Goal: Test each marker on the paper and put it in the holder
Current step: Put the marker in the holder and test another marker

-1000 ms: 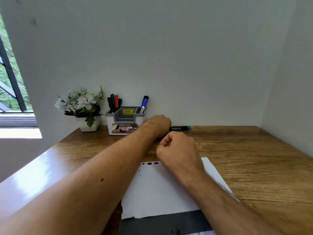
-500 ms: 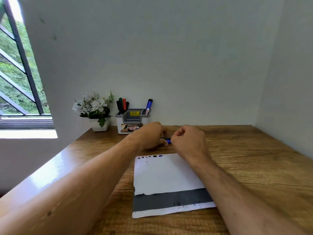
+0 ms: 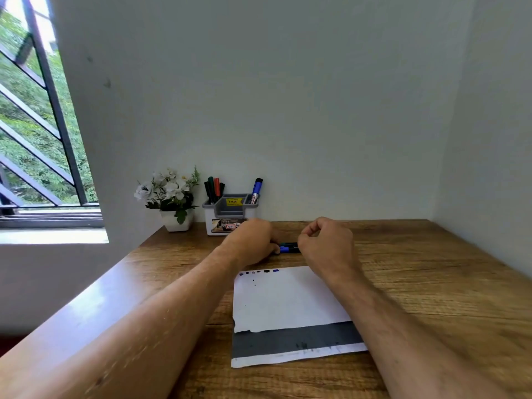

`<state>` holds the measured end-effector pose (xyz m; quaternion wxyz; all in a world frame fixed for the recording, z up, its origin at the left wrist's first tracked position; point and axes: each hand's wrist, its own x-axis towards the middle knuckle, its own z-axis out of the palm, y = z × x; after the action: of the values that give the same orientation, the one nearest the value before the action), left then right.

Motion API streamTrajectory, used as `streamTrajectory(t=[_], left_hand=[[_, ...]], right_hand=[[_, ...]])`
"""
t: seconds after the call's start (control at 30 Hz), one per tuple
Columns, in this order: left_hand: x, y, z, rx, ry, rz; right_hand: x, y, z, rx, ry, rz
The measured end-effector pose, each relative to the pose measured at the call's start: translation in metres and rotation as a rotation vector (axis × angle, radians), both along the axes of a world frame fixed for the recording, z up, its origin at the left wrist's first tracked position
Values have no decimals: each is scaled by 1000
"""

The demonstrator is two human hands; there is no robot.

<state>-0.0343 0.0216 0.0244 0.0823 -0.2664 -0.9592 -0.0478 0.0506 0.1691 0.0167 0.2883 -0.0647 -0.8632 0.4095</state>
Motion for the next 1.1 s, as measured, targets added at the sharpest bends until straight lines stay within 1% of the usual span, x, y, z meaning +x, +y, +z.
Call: streamTrajectory(t=[0.2,0.27,0.4,0.5,0.6,0.7,0.77,0.87,0.97,1.03,1.1], left_hand=[[0,0,-4,56,48,8],[1,-3,-2,81,50,5],[7,-14,5,91,121,-16],[17,-23,11,110,158,-48],[30,-32,12,174,222,-123],[40,-40,5,235,300,-184],[42,-43,4,315,296,-201],[43,-44,4,415,267,-212],[44,-44,2,373,260,-224],[44,-44,1,341,258,-225],[45,-43,3,340,257,-223]], right_hand=[[-4,-1,-4,16,32,25],[-6,-3,-5,64,36,80],[-7,-6,-10,302,42,201],[-7,-3,-7,511,96,122],[-3,0,0,621,78,79],[1,-2,2,621,35,176],[2,-4,3,623,10,220],[1,-6,2,607,23,229],[0,-6,0,574,26,235],[-1,-6,0,516,20,261],[-1,-5,2,514,4,292]])
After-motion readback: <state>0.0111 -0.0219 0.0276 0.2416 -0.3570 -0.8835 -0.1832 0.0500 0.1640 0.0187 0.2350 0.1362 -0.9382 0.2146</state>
